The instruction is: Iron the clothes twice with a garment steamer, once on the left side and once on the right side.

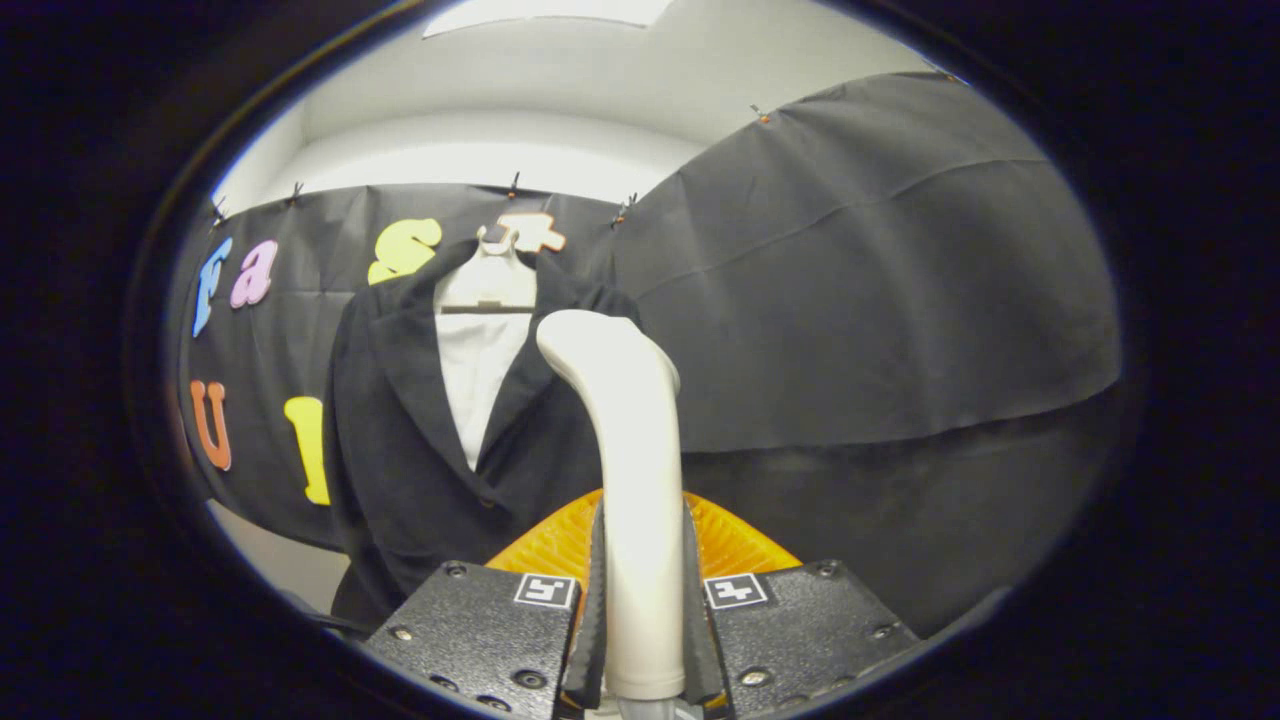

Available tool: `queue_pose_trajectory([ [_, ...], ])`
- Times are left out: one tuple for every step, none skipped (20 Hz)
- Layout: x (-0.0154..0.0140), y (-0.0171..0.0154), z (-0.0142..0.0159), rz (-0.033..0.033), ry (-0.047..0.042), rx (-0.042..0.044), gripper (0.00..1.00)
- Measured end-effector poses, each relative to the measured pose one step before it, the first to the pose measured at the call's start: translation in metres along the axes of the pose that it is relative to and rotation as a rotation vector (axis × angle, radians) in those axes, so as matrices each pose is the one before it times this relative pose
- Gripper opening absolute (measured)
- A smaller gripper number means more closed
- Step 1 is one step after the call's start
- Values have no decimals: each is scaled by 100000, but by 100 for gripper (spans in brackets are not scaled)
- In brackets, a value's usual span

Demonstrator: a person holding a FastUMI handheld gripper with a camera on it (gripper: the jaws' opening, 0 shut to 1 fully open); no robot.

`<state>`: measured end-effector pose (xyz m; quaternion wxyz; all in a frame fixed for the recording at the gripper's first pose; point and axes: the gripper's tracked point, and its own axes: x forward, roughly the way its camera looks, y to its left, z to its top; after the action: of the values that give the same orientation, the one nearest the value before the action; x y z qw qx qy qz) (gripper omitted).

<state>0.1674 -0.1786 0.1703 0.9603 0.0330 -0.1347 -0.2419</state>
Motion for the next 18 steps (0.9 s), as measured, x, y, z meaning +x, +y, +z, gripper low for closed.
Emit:
queue_pose_trajectory([
  [802,158,680,478,-1821,-80,34],
  [713,25,927,84,-2022,-190,34],
  [839,-122,939,-32,-1767,93,34],
  [721,66,892,584,-1594,617,34],
  [611,196,776,962,-1214,687,34],
  [629,202,644,1088,-1389,334,34],
  [483,-130,372,702,-1047,-98,34],
  [663,124,299,973,-568,-350,34],
  [636,306,139,966,-3,13,34],
  [477,278,0,1224,277,158,34],
  [413,384,-13,1136,267,87,34],
  [392,189,-89,826,149,-356,34],
  [400,250,-58,750,-285,-342,34],
  [152,306,178,862,-644,-496,34],
  [176,254,227,675,-916,-54,34],
  [425,202,-37,378,-484,-327,34],
  [311,168,-179,53,34,-685,34],
  [356,4,-198,-529,310,-349,34],
])
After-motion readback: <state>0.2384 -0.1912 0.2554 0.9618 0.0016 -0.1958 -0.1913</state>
